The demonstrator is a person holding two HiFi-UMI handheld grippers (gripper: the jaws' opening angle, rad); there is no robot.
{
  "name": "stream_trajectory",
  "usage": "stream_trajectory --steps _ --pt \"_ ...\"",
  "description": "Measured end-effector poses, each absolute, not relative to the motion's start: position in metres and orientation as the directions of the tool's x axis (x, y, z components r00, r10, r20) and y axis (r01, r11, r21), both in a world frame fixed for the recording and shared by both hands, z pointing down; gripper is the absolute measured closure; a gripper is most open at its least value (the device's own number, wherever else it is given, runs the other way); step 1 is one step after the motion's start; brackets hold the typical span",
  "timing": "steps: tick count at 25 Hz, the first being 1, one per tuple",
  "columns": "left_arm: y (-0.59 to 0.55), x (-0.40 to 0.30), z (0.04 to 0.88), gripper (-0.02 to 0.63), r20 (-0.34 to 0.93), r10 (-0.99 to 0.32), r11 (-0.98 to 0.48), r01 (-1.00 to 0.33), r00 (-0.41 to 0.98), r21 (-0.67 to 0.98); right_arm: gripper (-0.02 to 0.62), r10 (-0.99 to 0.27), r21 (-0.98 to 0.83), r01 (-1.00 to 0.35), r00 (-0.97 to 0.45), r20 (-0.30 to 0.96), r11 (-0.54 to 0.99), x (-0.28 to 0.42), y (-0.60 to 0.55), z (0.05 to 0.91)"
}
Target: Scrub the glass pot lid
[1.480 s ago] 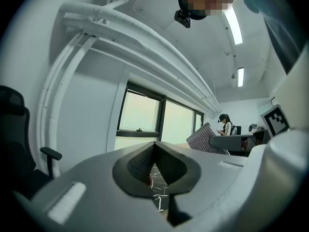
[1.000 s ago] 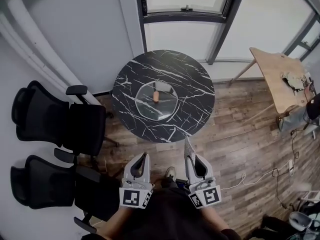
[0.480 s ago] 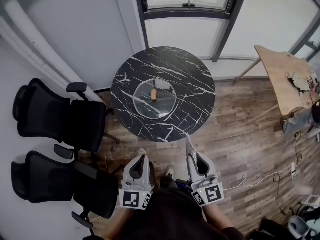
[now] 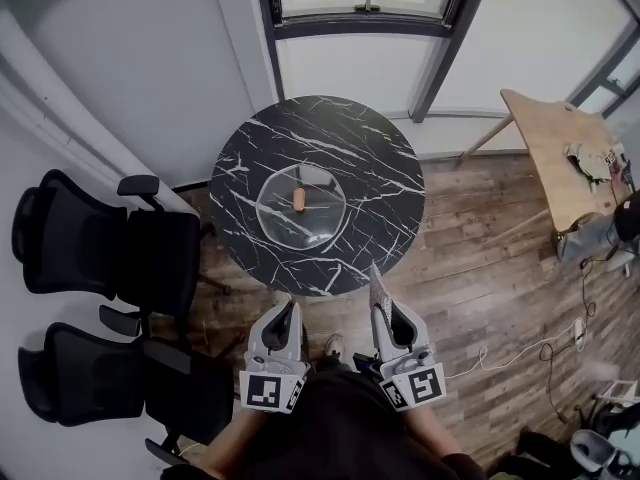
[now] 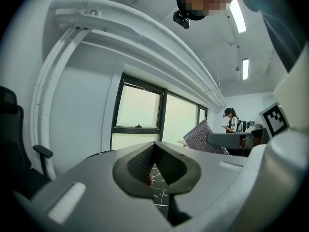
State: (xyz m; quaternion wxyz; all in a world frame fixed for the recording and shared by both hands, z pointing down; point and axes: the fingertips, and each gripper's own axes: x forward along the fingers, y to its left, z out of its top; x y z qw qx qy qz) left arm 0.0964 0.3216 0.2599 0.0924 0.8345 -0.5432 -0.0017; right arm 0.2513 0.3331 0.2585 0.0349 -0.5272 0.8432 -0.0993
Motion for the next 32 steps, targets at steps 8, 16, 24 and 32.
stream_trajectory --steps 8,16,24,32 --pt "0.264 0.061 0.270 0.603 0.111 -0.900 -0.401 -0.901 0.421 0.163 0.518 -0.895 -0.204 -0.884 -0.441 0.070 0.420 0.216 0.283 0.262" --pt "0.206 0.027 0.282 0.603 0.130 -0.886 -0.417 -0.887 0.446 0.201 0.518 -0.900 -0.201 -0.893 -0.426 0.095 0.402 0.179 0.224 0.265" --pt "0.150 -0.009 0.309 0.603 0.178 -0.861 -0.441 -0.873 0.477 0.207 0.518 -0.908 -0.188 -0.911 -0.396 0.139 0.368 0.147 0.167 0.269" --pt "0.105 -0.031 0.339 0.603 0.247 -0.831 -0.470 -0.867 0.498 0.165 0.518 -0.911 -0.154 -0.921 -0.381 0.155 0.359 0.130 0.119 0.274"
